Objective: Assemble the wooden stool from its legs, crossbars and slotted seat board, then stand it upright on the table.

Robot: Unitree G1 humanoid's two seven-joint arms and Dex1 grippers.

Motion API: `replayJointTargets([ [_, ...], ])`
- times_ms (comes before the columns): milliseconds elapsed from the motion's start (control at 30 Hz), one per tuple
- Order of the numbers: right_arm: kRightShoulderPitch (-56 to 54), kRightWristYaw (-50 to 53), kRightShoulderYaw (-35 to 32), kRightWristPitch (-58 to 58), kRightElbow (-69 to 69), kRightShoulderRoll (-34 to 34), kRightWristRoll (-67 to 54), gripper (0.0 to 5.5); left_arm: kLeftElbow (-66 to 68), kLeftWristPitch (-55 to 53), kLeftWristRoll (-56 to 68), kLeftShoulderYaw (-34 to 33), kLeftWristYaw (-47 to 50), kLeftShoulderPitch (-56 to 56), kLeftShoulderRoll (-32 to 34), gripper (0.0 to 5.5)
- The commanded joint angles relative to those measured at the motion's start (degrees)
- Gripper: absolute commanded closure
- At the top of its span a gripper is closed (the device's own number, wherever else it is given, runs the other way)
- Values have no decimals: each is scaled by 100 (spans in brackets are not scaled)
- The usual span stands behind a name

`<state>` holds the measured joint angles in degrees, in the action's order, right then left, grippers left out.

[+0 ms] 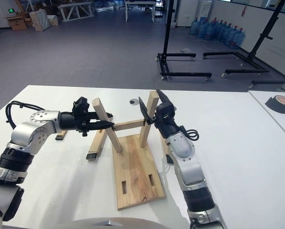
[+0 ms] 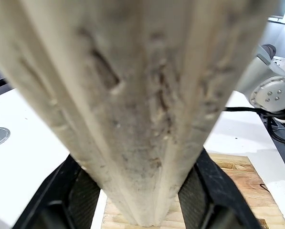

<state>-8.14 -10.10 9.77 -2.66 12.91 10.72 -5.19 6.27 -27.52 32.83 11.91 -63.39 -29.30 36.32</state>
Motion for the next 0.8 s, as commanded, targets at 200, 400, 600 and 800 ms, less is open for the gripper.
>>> replayJointTargets([
  [200,90,-30,46,471,-21,-268,101,210,-100,-313,-722,-132,727,421,-107,238],
  [400,114,8,-88,577,151,-322,81,210,-468,-375,-725,-470,685,487,71,238],
  [600,160,-121,-345,890,777,-246,-230,210,-437,-268,-923,-592,686,523,221,238],
  [800,200,-1327,-1203,2709,1935,489,-3246,210,40,215,-1109,-761,923,473,-126,238],
])
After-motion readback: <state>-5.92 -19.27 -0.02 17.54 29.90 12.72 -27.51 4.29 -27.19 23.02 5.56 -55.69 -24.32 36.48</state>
